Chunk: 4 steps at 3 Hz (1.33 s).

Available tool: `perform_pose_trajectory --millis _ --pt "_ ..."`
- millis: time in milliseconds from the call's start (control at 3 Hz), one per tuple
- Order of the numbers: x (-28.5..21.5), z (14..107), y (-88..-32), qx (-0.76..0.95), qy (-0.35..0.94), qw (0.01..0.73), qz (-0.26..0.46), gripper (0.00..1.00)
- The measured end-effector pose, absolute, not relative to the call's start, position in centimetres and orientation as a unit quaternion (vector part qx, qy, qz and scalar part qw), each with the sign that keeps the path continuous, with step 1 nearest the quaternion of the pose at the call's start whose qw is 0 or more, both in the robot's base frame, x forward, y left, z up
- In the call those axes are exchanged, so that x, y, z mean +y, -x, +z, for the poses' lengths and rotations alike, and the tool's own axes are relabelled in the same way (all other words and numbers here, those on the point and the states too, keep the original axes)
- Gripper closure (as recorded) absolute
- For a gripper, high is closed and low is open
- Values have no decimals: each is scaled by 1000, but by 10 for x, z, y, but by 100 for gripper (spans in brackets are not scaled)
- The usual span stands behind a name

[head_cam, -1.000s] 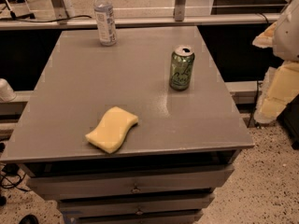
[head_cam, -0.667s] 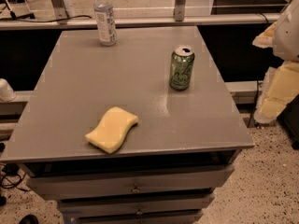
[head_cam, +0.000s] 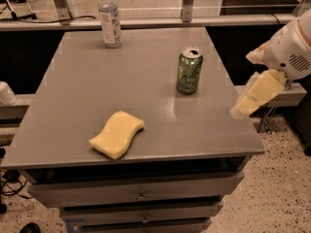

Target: Knock green can over

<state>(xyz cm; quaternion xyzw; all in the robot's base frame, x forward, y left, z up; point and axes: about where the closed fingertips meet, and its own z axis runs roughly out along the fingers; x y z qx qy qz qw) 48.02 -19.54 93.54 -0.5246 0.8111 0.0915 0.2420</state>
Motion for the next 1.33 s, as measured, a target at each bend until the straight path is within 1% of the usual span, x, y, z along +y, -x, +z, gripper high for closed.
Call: perform_pose_trajectory --millis 333,667,1000,1333 --pt "-184 915 -517 816 461 306 169 0" --pt "-166 909 -550 802 418 367 218 0" --pt "-144 906 -580 779 390 419 257 0" --pt "-119 911 -598 752 373 462 285 0"
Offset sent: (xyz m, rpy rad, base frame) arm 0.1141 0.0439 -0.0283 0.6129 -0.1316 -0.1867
